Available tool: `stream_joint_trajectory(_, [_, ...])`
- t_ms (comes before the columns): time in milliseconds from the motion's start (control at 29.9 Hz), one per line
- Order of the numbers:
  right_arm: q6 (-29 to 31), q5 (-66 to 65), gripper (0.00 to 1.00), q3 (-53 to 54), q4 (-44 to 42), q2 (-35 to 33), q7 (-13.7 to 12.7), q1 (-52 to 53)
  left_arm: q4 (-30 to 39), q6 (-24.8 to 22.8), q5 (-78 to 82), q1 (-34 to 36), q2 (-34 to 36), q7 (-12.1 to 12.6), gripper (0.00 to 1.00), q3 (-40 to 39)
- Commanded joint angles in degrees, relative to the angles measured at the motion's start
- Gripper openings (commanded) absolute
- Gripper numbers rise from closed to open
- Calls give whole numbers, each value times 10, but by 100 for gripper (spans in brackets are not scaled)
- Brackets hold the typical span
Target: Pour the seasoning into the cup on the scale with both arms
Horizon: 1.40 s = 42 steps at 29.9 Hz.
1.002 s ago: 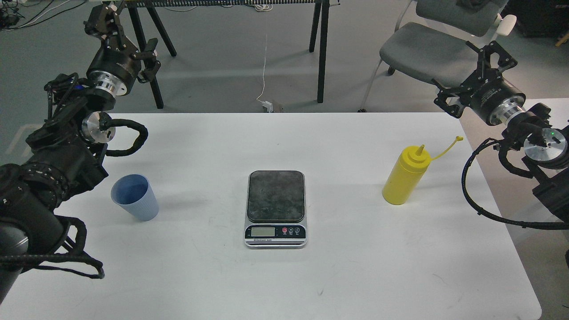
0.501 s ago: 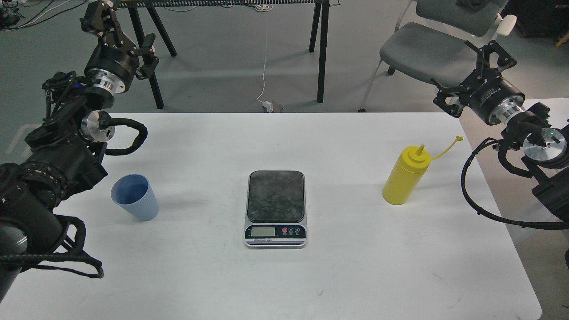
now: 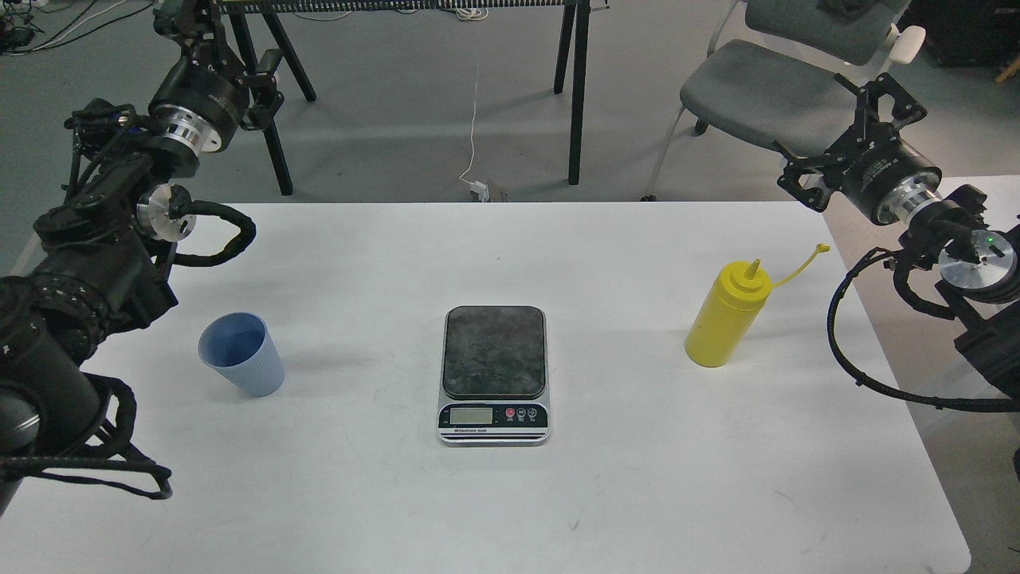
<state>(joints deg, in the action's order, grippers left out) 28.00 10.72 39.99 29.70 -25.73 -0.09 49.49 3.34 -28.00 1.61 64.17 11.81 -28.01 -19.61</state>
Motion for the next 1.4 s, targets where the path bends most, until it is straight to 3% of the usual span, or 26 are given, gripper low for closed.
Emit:
stream_joint_trajectory(0, [0, 0, 99, 0, 0, 0, 0, 1, 0, 0, 0, 5, 8, 0, 97, 1])
stream_joint_trajectory(100, [0, -1, 99, -2, 0, 0, 1, 2, 2, 0, 10, 4, 14, 0, 95, 20])
stream_joint_trajectory(267, [0, -1, 99, 0, -2, -2, 9, 6, 1, 0, 85, 29, 47, 0, 84, 102])
stream_joint_trajectory(568, [0, -1, 99, 3, 6, -20, 12, 4, 3, 0, 138, 32, 139, 0, 80, 120])
stream_joint_trajectory(735, [0, -5, 99, 1, 5, -22, 12, 8, 6, 0, 220, 30, 168, 0, 64, 201])
stream_joint_trajectory(902, [0, -6, 99, 0, 4, -23, 13, 8, 6, 0, 297, 29, 171, 0, 37, 301])
stream_joint_trajectory(969, [0, -7, 99, -1, 4, -23, 12, 8, 6, 0, 320, 30, 171, 0, 30, 327])
stream_joint_trajectory(1203, [0, -18, 99, -11, 0, -24, 12, 5, 13, 0, 403, 32, 184, 0, 30, 337])
stream_joint_trajectory(1370, [0, -18, 99, -12, -1, -24, 12, 2, 118, 0, 478, 34, 251, 0, 30, 332])
